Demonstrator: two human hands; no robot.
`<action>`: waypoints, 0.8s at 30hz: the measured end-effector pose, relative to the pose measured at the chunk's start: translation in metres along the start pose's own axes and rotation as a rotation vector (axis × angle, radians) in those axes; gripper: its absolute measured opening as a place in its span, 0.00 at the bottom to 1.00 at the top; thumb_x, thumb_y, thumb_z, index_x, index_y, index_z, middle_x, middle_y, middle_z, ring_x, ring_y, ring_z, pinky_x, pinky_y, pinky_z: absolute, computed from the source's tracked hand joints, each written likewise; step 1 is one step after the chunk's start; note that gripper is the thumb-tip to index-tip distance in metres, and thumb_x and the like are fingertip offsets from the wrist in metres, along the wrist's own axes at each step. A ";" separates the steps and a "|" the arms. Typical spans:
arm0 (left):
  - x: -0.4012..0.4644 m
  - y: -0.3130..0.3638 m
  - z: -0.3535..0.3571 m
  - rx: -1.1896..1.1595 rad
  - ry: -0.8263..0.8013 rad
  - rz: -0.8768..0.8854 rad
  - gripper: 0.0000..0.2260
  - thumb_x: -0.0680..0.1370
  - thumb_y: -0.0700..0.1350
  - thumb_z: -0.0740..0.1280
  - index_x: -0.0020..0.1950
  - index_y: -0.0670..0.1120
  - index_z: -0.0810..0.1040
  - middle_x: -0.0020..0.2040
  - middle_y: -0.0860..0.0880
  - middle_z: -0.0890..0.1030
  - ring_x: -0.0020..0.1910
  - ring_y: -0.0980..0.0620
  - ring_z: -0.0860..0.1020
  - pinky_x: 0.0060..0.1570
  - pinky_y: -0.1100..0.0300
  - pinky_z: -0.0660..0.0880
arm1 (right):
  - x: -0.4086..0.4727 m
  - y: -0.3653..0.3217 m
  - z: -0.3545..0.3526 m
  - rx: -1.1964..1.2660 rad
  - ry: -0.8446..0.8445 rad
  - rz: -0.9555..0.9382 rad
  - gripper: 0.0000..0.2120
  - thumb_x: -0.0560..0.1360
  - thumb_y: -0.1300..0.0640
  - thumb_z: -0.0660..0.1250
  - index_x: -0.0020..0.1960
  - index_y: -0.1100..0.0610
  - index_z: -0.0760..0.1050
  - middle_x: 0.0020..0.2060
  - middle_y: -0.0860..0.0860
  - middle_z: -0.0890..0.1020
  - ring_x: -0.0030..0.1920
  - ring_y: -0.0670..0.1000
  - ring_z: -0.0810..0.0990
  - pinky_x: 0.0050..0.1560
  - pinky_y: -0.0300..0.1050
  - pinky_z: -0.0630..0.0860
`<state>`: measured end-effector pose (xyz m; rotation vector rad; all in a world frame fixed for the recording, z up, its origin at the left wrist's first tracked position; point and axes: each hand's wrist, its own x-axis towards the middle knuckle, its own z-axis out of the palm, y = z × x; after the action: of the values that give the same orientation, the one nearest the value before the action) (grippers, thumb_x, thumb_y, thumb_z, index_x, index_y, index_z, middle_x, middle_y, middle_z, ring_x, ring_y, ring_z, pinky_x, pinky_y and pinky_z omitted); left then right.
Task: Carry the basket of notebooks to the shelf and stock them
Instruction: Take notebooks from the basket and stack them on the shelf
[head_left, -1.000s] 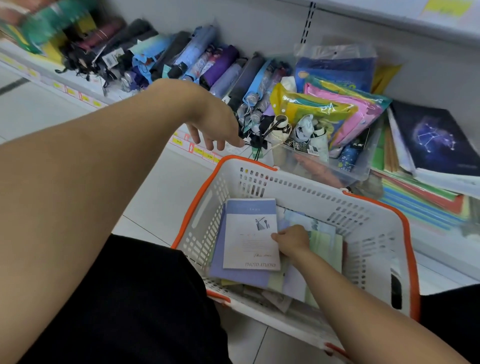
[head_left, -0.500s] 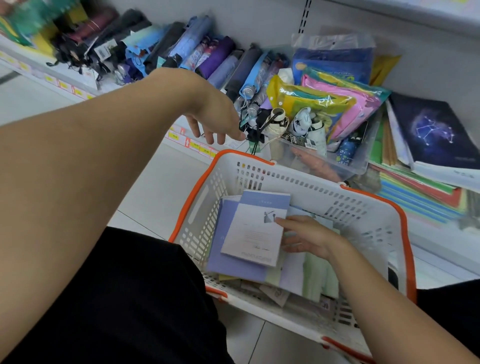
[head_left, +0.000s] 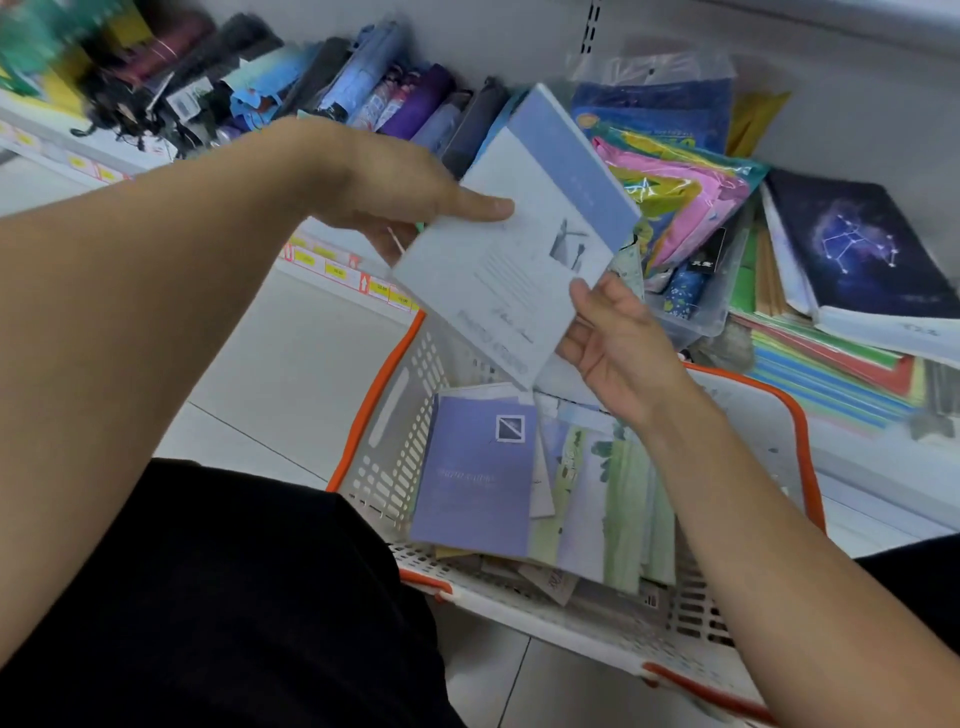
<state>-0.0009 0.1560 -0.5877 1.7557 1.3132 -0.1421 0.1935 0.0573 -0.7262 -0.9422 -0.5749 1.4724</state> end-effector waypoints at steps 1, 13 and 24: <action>-0.001 0.003 0.002 -0.062 -0.001 0.038 0.14 0.76 0.57 0.67 0.53 0.47 0.80 0.49 0.49 0.86 0.48 0.48 0.84 0.47 0.53 0.82 | 0.002 0.003 0.005 0.015 0.034 0.037 0.08 0.83 0.57 0.61 0.60 0.57 0.74 0.48 0.53 0.86 0.46 0.51 0.85 0.46 0.47 0.83; 0.008 -0.003 -0.002 0.336 0.205 -0.011 0.11 0.79 0.50 0.66 0.57 0.46 0.74 0.49 0.46 0.81 0.43 0.46 0.82 0.37 0.54 0.78 | -0.053 0.165 -0.035 -1.396 0.379 0.516 0.52 0.60 0.43 0.82 0.73 0.62 0.58 0.68 0.59 0.71 0.67 0.63 0.72 0.61 0.55 0.74; 0.016 -0.014 -0.007 0.404 0.194 -0.063 0.13 0.79 0.52 0.66 0.57 0.45 0.73 0.48 0.45 0.80 0.44 0.44 0.82 0.33 0.56 0.78 | -0.037 0.154 -0.067 -1.224 0.276 0.500 0.23 0.74 0.59 0.72 0.26 0.55 0.64 0.25 0.50 0.70 0.27 0.48 0.70 0.30 0.42 0.63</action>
<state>-0.0086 0.1725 -0.6005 2.1084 1.5621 -0.2965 0.1578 -0.0127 -0.8795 -2.3294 -1.1146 1.2936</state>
